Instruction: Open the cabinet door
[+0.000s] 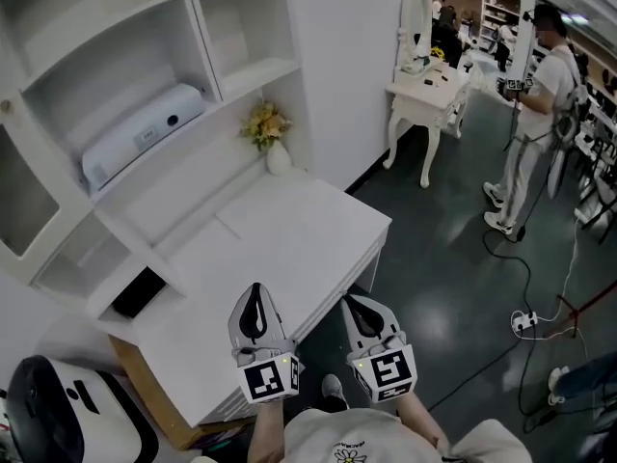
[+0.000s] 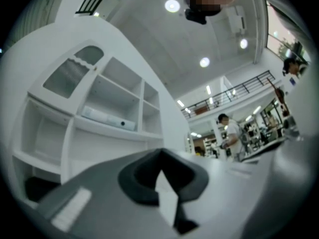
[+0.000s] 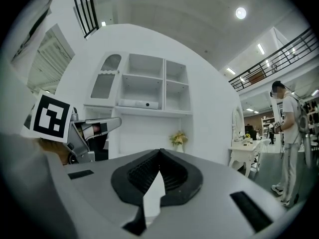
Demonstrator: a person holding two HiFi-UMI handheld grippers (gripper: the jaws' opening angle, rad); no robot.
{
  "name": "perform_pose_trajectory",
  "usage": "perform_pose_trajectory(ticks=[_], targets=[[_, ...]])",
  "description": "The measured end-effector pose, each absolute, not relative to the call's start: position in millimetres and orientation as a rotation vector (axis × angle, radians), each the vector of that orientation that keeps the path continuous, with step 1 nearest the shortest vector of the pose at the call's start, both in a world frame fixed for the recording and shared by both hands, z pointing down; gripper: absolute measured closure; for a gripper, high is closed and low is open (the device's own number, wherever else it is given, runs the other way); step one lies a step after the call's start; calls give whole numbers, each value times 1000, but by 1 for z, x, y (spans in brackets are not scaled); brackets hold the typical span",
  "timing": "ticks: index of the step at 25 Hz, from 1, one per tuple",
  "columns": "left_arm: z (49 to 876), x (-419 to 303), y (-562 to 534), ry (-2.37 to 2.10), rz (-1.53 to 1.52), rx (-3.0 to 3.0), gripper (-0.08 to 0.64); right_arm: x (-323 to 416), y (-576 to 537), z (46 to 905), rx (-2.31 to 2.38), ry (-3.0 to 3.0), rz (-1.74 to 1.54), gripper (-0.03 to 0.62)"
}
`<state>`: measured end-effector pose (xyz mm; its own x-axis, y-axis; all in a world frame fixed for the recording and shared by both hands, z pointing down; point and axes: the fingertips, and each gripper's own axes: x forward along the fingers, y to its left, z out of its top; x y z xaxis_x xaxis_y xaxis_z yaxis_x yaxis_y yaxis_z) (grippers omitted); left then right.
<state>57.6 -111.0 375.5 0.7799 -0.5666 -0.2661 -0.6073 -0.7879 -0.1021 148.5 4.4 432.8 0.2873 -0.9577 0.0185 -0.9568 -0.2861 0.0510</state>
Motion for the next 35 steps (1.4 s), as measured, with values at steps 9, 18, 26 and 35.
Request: perform_pose_trajectory(ticks=[9, 18, 26, 35], targets=[[377, 82, -174, 943, 335, -2801, 554, 175, -62, 432, 2469, -1847, -31, 592], [379, 49, -206, 1184, 296, -2702, 554, 137, -127, 408, 2183, -2186, -124, 592], [372, -22, -233, 1583, 238, -2435, 554, 94, -196, 401, 1836, -2500, -193, 592], [364, -100, -225, 2018, 210, -2061, 554, 45, -239, 383, 1462, -2750, -260, 592]])
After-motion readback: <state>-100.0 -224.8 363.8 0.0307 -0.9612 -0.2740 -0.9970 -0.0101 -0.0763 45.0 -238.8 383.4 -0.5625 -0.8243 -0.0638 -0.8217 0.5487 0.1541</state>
